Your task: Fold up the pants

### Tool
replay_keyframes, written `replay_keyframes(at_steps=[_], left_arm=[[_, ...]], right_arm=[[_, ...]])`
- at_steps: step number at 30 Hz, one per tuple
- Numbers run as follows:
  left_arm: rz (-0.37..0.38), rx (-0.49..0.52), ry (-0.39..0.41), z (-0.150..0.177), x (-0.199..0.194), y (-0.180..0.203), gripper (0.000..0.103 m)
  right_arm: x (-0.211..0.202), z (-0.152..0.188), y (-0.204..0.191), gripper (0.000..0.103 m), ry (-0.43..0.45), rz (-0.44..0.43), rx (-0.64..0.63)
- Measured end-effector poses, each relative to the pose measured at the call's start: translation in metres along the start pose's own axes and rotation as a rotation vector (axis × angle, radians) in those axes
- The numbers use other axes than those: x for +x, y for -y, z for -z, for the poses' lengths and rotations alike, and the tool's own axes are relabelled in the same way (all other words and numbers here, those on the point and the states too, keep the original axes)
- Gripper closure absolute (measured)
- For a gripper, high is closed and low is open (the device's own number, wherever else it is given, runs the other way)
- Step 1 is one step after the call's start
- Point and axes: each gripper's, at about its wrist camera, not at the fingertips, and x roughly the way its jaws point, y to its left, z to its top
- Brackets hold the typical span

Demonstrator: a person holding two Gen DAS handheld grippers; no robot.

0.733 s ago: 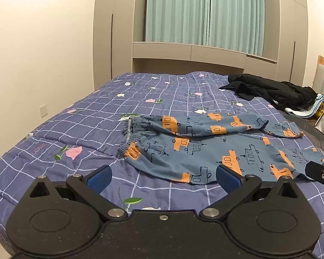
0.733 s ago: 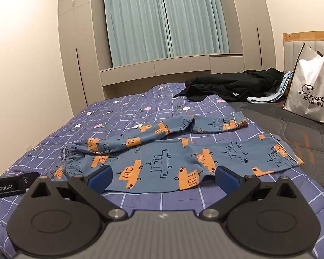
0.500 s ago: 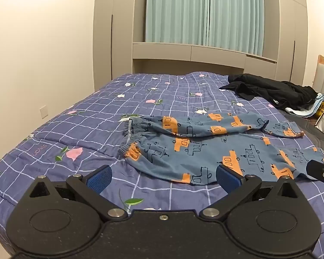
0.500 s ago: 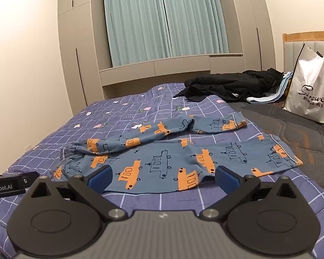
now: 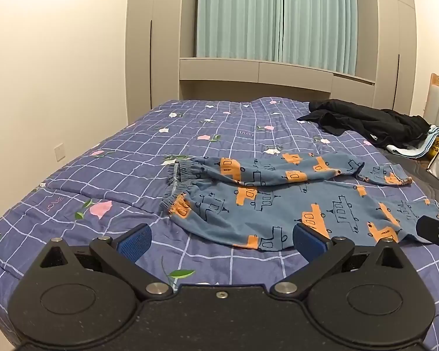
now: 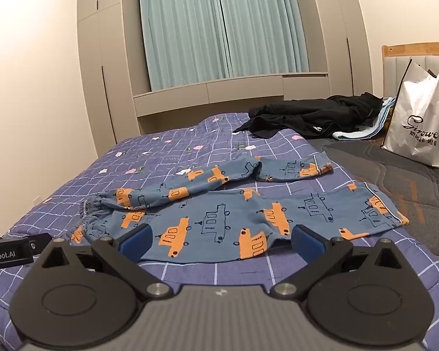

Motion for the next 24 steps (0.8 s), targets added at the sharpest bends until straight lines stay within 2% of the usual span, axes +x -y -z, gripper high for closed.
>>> replay_keyframes(at_steps=[24], left_arm=[[-0.002,0.005,-0.003,0.001,0.0017,0.0021,0.001]], right_arm=[[0.0019,0.0,0.0019,0.0,-0.015,0.004,0.001]])
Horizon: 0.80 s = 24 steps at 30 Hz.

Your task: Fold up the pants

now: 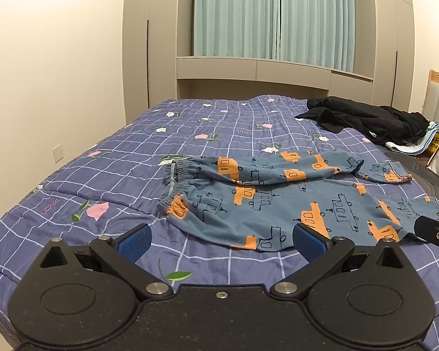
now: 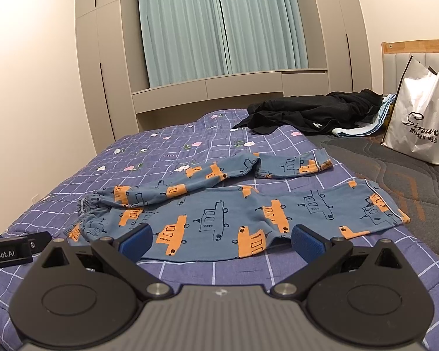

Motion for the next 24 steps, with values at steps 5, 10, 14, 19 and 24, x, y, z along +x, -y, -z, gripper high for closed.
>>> replay_keyframes(at_steps=[5,10,14,19,24], left_arm=[[0.001,0.003,-0.001,0.0006,0.0013,0.0,0.001],[0.0,0.005,-0.002,0.0008,0.0011,0.0014,0.001],[0.002,0.011,-0.005,-0.0003,0.004,0.0035,0.001],[0.004,0.013,-0.008,-0.0003,0.0057,0.0041,0.001],[0.006,0.017,-0.013,-0.0012,0.0077,0.0037,0.001]], right_arm=[[0.0011,-0.0005,-0.0005,0.0,-0.002,0.0,0.0],[0.0015,-0.0006,-0.0009,0.0,-0.002,0.0,0.0],[0.0018,-0.0014,-0.0005,0.0,-0.005,-0.001,0.001],[0.0032,-0.0016,-0.0015,0.0,-0.008,-0.001,0.001],[0.0037,-0.0015,-0.0011,0.0,-0.012,-0.002,0.002]])
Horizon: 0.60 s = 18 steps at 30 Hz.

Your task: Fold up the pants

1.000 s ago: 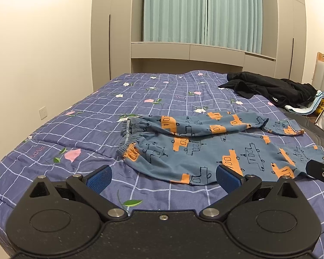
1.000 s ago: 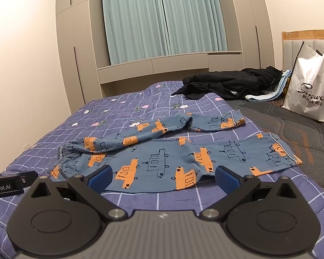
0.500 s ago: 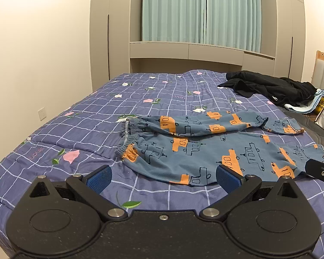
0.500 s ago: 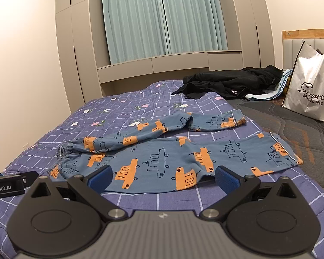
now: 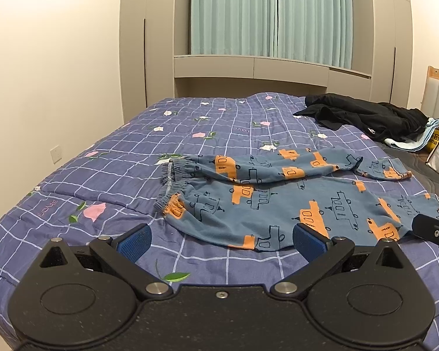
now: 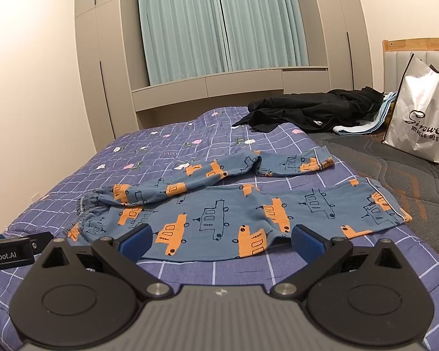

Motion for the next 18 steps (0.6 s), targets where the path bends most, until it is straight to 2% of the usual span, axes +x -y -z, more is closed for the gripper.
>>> replay_keyframes(at_steps=[18], left_arm=[[0.014,0.012,-0.047,-0.003,0.012,0.005,0.001]], right_arm=[[0.011,-0.005,0.002,0.0,-0.055,0.026,-0.01]])
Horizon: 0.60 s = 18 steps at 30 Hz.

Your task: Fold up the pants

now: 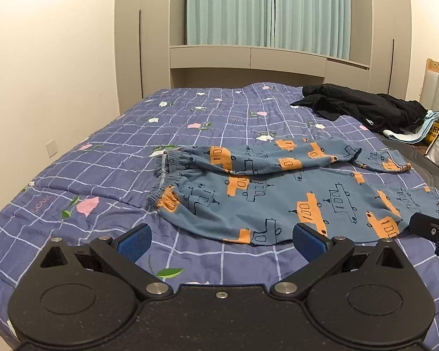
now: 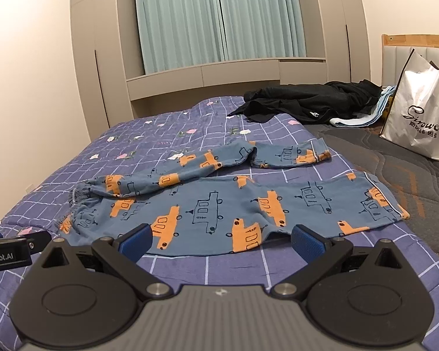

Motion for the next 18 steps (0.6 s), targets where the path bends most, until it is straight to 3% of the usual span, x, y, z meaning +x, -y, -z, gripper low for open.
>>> replay_keyframes(at_steps=[10,18], left_arm=[[0.006,0.024,-0.056,-0.005,0.012,0.001,0.001],[0.014,0.047,-0.074,-0.038,0.049,-0.015,0.001]], right_arm=[[0.008,-0.004,0.002,0.0,-0.052,-0.011,-0.023],[0.034,-0.027,0.008,0.0,-0.077,-0.091,-0.108]])
